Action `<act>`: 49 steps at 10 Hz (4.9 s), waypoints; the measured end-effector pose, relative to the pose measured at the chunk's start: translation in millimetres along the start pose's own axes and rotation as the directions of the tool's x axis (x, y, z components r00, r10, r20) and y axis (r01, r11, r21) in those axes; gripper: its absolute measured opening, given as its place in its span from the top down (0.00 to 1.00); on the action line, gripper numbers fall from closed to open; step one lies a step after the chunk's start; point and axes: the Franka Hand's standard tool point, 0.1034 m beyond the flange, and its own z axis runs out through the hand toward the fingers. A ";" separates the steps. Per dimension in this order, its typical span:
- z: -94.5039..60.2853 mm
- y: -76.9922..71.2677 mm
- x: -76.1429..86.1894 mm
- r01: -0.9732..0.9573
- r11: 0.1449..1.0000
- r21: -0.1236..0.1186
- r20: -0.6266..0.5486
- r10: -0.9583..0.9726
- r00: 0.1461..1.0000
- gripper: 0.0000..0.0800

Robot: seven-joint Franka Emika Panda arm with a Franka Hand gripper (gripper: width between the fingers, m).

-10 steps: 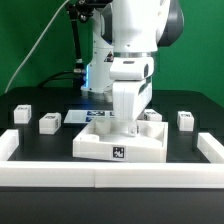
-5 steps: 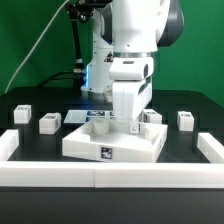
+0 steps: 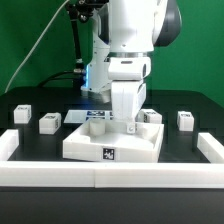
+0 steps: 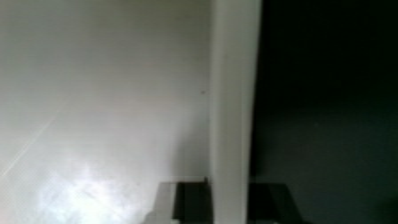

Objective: Assemble one leg

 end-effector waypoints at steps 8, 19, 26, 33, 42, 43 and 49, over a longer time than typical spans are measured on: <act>0.5 4.8 12.4 0.239 0.971 -0.031 0.002 -0.239 0.971 0.93; 2.6 41.3 56.0 0.279 0.959 -0.040 -0.002 -0.279 0.960 0.93; 2.8 41.4 54.7 0.277 0.960 -0.040 -0.002 -0.277 0.961 0.27; -40.7 29.1 60.6 0.190 0.979 -0.077 0.013 -0.190 0.982 0.19; -61.0 4.0 68.7 -0.350 0.931 -0.107 -0.083 0.342 0.936 0.19; -56.8 -6.9 72.9 -0.483 0.871 -0.087 -0.107 0.474 0.874 0.19; -33.8 -29.6 96.3 -0.887 0.462 0.023 -0.136 0.880 0.455 0.19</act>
Offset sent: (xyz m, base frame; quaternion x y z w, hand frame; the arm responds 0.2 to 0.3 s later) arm 0.0228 0.0255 -0.0130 -0.0826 -0.0593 -0.2261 0.9688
